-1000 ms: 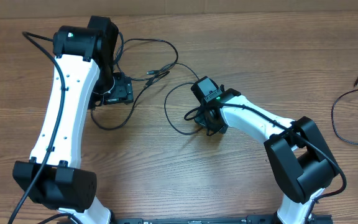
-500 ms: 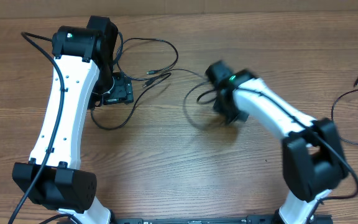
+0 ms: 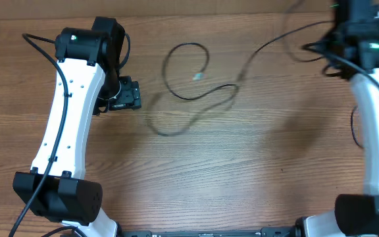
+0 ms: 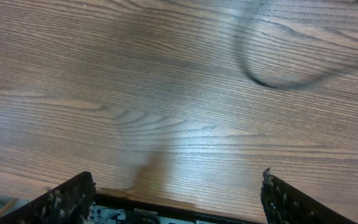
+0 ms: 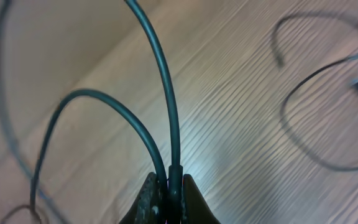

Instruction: Untangle cables

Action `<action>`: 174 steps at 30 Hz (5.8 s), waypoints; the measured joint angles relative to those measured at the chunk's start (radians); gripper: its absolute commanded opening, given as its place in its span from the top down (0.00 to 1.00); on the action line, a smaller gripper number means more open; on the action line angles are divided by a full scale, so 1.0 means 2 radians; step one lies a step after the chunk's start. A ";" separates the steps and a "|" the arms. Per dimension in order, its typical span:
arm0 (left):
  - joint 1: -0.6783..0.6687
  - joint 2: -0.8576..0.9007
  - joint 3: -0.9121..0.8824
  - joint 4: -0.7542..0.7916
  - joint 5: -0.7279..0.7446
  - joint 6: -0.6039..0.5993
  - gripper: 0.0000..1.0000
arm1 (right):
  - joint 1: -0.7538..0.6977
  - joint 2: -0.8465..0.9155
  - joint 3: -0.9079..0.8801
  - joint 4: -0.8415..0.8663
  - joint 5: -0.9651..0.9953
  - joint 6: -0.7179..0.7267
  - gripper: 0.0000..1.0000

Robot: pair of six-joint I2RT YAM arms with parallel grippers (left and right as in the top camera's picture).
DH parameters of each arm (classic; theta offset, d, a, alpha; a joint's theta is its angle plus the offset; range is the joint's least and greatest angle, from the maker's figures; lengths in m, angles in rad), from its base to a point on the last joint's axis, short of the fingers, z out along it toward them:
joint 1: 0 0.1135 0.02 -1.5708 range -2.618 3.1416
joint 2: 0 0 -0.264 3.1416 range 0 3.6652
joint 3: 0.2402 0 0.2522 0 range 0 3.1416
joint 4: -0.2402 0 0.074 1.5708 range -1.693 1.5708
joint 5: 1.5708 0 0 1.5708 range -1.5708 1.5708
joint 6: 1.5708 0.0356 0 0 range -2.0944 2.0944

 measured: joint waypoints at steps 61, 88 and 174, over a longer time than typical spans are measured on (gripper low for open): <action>0.000 0.000 0.000 0.016 -0.009 -0.005 0.11 | -0.238 0.084 0.002 -0.038 -0.286 -0.207 0.02; 0.000 0.000 0.000 0.015 -0.030 -0.043 0.09 | 0.111 0.084 -0.268 0.231 -0.285 -0.134 0.16; 0.000 0.000 -0.001 0.120 -0.029 -0.021 0.00 | -0.248 0.089 -0.010 0.012 -0.414 -0.281 0.00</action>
